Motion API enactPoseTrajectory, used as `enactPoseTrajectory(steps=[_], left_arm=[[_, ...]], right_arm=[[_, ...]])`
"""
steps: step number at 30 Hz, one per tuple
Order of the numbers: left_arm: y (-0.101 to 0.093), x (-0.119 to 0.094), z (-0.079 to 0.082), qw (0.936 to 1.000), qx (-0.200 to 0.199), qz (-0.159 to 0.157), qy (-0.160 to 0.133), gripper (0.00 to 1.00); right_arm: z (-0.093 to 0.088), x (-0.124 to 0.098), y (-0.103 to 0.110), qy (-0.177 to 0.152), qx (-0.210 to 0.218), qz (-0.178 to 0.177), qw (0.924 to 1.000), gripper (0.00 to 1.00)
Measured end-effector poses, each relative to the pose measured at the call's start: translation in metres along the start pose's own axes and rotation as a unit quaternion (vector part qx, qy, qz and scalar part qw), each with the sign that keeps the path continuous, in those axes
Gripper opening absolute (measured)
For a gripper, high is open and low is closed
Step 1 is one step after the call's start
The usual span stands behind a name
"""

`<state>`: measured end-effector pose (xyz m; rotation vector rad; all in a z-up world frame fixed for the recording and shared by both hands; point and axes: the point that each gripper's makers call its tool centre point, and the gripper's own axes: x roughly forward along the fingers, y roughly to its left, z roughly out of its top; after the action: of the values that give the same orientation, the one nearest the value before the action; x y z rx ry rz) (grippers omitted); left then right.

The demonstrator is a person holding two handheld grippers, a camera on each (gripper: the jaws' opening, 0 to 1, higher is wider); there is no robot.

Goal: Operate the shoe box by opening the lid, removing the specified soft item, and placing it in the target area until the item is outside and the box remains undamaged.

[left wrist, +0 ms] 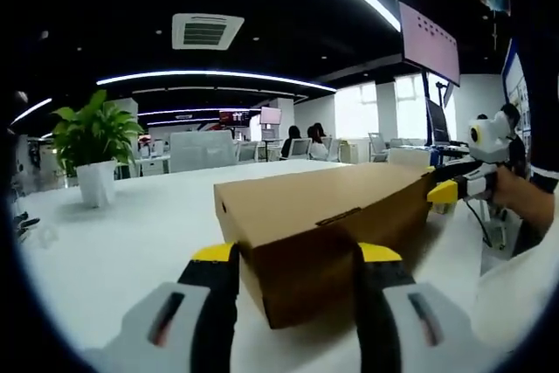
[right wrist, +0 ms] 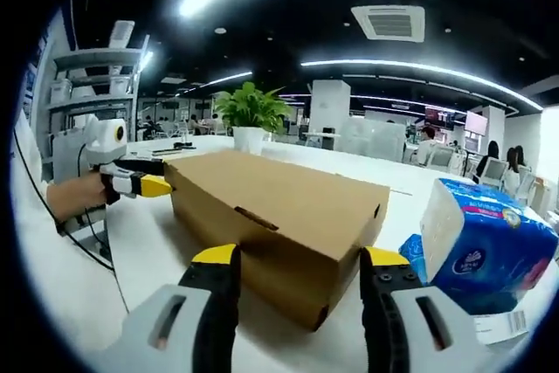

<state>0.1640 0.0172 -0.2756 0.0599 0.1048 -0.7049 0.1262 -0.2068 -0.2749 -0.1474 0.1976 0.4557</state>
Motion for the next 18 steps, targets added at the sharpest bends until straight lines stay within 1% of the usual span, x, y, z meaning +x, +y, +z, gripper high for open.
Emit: enactPoseTrajectory(steps=[4, 6, 10, 14, 16, 18], left_arm=[[-0.004, -0.003, 0.0, 0.9999, 0.009, 0.006, 0.005, 0.52], [-0.004, -0.004, -0.001, 0.9999, 0.009, 0.006, 0.006, 0.52], [-0.007, -0.005, 0.0, 0.9999, 0.008, 0.005, 0.01, 0.52], [-0.011, -0.008, 0.0, 0.9998, 0.003, 0.014, 0.014, 0.52], [-0.013, -0.01, -0.002, 0.9997, 0.005, 0.02, 0.011, 0.52], [-0.014, -0.01, -0.002, 0.9998, 0.003, 0.022, 0.001, 0.52]], right_arm=[[0.0, -0.002, 0.0, 0.001, 0.002, -0.001, 1.0, 0.55], [-0.001, -0.004, 0.002, -0.004, 0.003, -0.005, 1.0, 0.55], [-0.002, -0.007, 0.003, -0.032, 0.006, -0.012, 0.9994, 0.57], [-0.001, -0.007, 0.003, -0.033, 0.006, -0.011, 0.9994, 0.58], [-0.001, -0.007, 0.003, -0.034, 0.005, -0.007, 0.9994, 0.58], [-0.002, -0.008, 0.002, -0.038, 0.004, -0.006, 0.9992, 0.58]])
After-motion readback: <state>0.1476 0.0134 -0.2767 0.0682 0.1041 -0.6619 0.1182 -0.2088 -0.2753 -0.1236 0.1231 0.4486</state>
